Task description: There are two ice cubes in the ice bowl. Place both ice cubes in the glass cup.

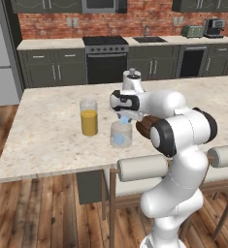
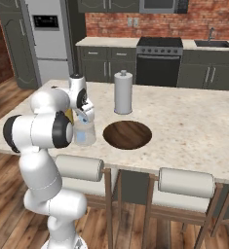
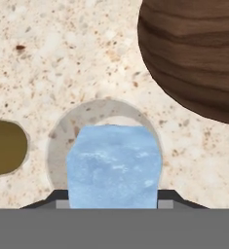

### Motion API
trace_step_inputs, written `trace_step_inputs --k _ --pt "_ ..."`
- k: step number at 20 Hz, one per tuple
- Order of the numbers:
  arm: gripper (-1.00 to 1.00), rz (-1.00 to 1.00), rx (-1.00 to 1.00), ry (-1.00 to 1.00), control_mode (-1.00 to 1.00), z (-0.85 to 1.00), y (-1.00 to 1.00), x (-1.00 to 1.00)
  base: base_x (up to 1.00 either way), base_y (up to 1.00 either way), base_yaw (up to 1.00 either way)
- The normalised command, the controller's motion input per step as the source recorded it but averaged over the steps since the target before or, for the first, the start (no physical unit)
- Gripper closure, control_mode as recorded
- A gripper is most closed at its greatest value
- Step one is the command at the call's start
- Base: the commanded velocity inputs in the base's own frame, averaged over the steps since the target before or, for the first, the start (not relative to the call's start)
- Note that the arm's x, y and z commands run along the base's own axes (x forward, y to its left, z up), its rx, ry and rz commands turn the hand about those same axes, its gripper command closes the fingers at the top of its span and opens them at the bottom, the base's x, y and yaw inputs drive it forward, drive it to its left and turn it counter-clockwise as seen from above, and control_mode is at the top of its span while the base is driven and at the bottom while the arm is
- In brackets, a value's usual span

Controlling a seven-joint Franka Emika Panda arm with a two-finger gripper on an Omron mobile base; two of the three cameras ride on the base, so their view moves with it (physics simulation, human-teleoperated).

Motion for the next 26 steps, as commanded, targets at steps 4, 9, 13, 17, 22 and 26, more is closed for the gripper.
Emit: trace_step_inputs --k 4,9,13,17,22,26 --pt "1.0 0.0 0.0 -0.01 -1.0 -0.01 0.0 0.03 0.0 0.0 0.0" --pt "-1.0 0.0 0.0 0.0 -1.0 -0.02 0.11 0.03 0.0 0.0 0.0" --pt "-1.0 0.0 0.0 0.01 -1.0 0.0 0.04 0.07 0.0 0.0 0.0" --pt "-1.0 0.0 0.0 0.0 -1.0 0.0 0.0 0.0 0.0 0.0 0.0" --pt "-1.0 0.0 0.0 0.0 -1.0 0.0 0.0 0.0 0.0 0.0 0.0" --pt "-1.0 0.0 0.0 0.0 -1.0 0.01 -0.08 -0.64 0.0 0.0 0.0"
